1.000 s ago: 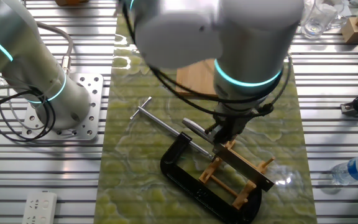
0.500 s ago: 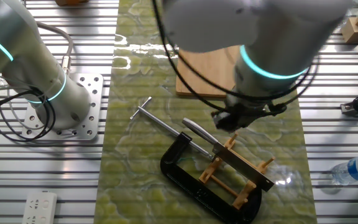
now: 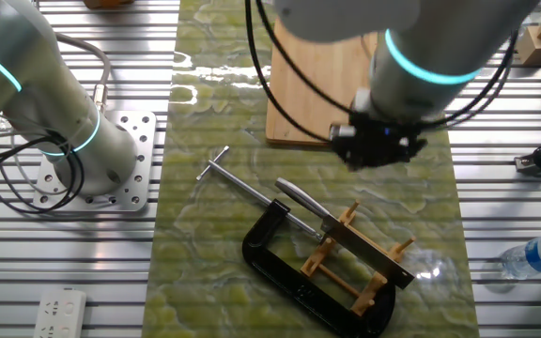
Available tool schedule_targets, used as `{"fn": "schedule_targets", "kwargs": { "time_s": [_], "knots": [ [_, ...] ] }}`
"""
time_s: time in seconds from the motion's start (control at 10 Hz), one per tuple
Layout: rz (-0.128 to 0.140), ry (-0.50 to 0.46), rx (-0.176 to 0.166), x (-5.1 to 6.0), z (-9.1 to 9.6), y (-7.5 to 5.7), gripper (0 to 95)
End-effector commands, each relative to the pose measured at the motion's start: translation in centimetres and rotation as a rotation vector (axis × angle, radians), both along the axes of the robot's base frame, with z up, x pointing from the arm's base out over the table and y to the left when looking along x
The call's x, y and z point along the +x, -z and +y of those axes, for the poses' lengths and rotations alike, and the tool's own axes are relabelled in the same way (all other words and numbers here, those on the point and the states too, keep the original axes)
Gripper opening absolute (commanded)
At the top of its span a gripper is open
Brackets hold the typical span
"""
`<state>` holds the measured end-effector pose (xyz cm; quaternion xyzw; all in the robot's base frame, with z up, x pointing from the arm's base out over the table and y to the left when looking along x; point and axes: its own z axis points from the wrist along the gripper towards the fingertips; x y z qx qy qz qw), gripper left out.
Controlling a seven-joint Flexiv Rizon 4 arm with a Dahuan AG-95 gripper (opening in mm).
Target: Put the knife on the knife rack
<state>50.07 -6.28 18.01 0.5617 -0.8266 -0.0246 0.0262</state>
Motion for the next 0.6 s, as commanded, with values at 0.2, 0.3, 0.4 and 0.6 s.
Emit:
{"fn": "schedule_targets", "kwargs": {
  "time_s": [0.2, 0.3, 0.4, 0.6],
  "knots": [
    [0.0, 0.764, 0.013, 1.51, 9.8, -1.75, 0.0],
    [-0.004, 0.768, 0.018, 1.61, 9.96, -1.75, 0.0],
    [-0.005, 0.77, 0.024, 1.64, 9.99, -1.77, 0.0],
    [-0.005, 0.766, 0.028, 1.63, 10.0, -1.78, 0.0]
  ]
}}
